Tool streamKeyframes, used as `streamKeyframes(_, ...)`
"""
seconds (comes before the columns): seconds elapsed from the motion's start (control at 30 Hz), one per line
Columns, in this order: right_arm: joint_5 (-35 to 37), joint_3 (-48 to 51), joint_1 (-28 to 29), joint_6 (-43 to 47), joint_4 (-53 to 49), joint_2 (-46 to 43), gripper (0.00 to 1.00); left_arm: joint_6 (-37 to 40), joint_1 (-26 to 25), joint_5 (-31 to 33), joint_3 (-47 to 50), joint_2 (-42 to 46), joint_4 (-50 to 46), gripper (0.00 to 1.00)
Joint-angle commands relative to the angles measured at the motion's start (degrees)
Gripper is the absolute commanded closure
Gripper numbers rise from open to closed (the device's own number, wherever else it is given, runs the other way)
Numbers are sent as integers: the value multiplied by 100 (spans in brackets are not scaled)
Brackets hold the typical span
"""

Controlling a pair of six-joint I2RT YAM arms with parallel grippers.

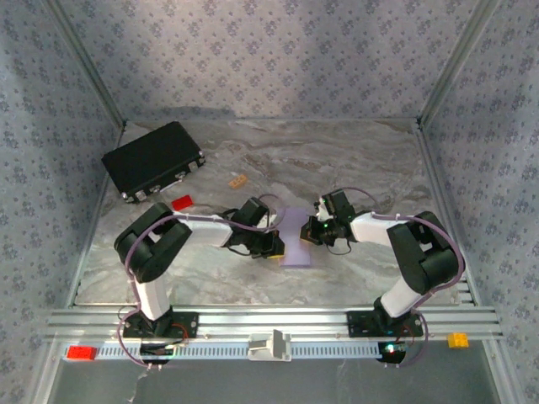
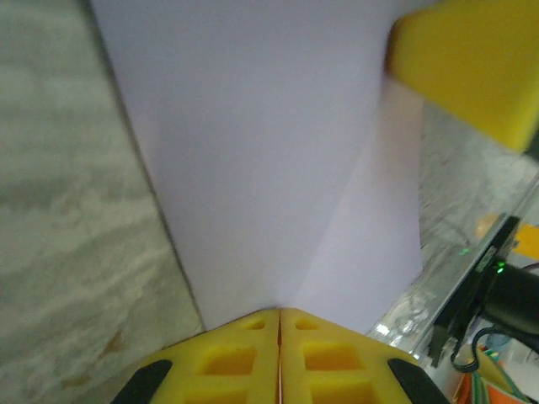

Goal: Fold a paper plane with a square sheet of paper (pick it up from the middle)
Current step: First fold the square sheet of paper in half at the center of the table.

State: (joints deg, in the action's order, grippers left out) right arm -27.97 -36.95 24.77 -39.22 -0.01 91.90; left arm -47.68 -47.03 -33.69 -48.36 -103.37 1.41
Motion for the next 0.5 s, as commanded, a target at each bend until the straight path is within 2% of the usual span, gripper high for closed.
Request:
streamKeyframes(0.0,756,278,-9,-24,-860,194,100,331,-57,116,57,79,-487,92)
streamKeyframes(0.27,754,258,-14,-32,-851,210,100,527,-123,203,213,499,-577,92)
streamKeyframes(0.47,749,261,0,-44,-851,209,100,244,-127,274,135,726,-152,92)
